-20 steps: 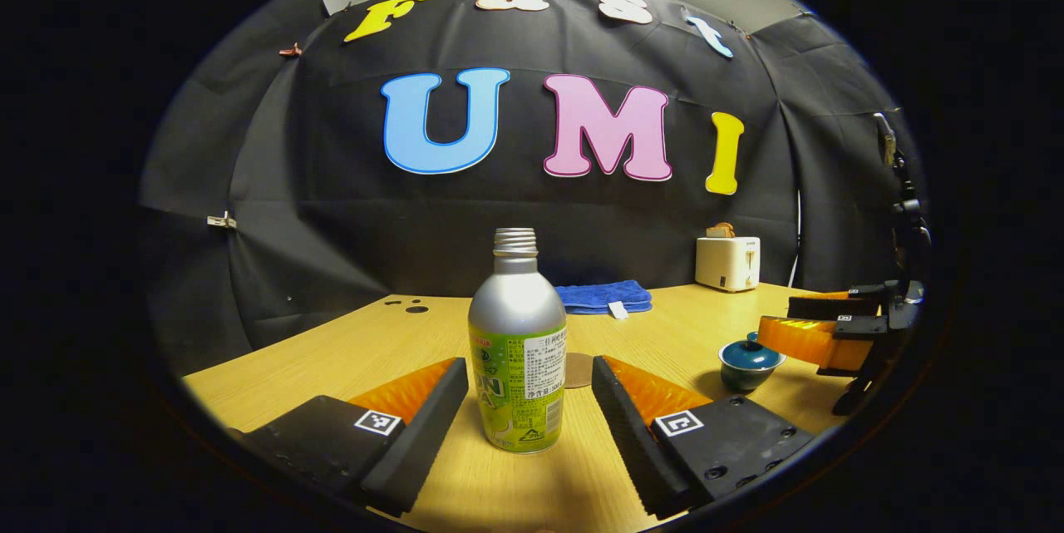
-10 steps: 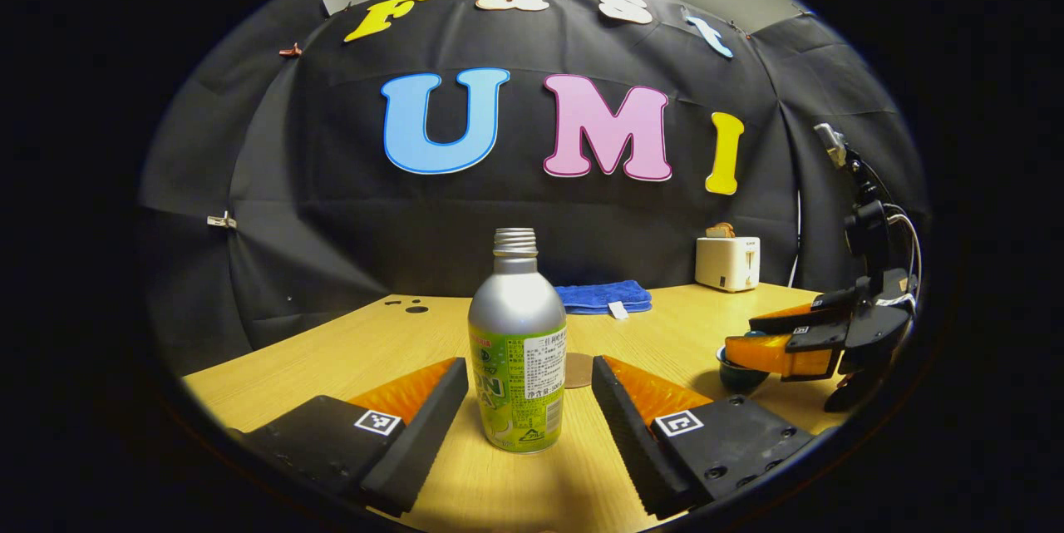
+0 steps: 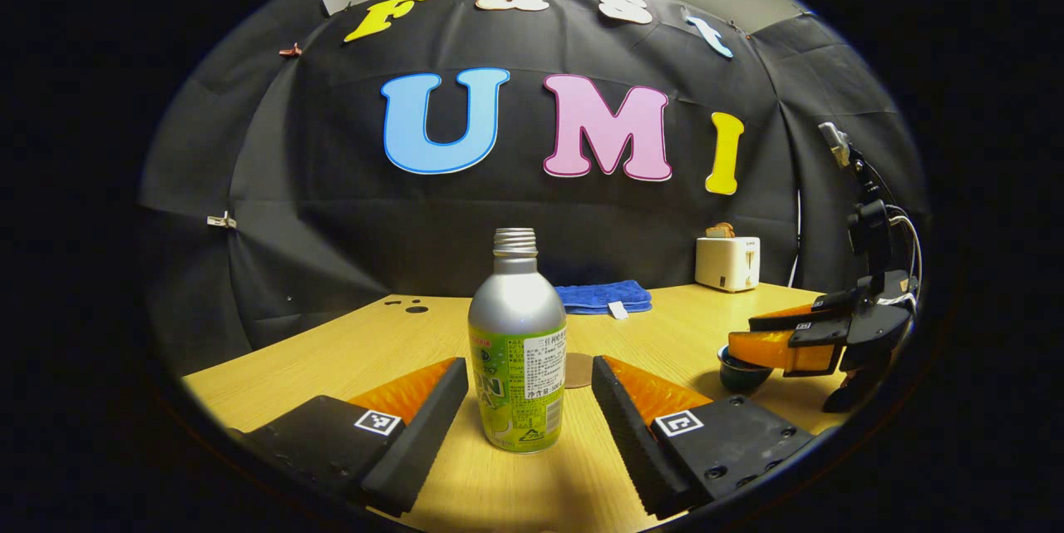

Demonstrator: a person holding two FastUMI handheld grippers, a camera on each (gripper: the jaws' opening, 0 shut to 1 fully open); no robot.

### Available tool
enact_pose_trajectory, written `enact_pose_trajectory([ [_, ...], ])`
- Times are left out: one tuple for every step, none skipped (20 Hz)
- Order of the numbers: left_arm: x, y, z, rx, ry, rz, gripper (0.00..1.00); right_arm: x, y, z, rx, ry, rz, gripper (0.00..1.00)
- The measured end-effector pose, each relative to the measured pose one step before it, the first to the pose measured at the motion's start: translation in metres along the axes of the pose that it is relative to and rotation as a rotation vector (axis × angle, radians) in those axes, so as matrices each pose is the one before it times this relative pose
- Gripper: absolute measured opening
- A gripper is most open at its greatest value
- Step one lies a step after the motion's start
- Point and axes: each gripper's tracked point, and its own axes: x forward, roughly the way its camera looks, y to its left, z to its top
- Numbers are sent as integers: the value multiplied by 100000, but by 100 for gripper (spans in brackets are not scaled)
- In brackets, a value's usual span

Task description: Open the teacup lid with one hand, grasp the water bottle and pour water into the teacup with the other hand; after pouring, place the water bottle on the coaster and then close the teacup lid.

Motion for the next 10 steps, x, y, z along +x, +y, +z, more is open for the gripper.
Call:
enact_pose_trajectory([
  [-39,19,-50,-5,15,4,95,118,16,-175,1232,79,378,43],
  [37,-23,47,24,-6,15,95,311,185,100,-1145,343,253,41],
  [-8,-20,46,-6,-7,1,95,-3,159,2,-2162,190,-1,45],
  [40,-13,-50,-11,-17,28,95,2,125,-51,-3003,17,-362,46],
  [-23,-4,-38,-9,-32,2,95,60,118,64,-3706,-94,-371,46],
  [-18,-2,-2,11,2,-4,95,-19,314,-24,-3863,-100,-582,46],
  [28,-8,-17,-13,5,0,95,4,-105,85,-2548,-309,-1194,46],
  [8,-5,17,-4,-2,-5,95,484,-113,-323,-1548,28,-918,37],
  [8,11,70,17,23,-27,95,-266,253,142,-1191,-58,-244,33],
  [27,-31,-72,-35,-4,12,95,-269,-41,186,-254,-390,415,31],
])
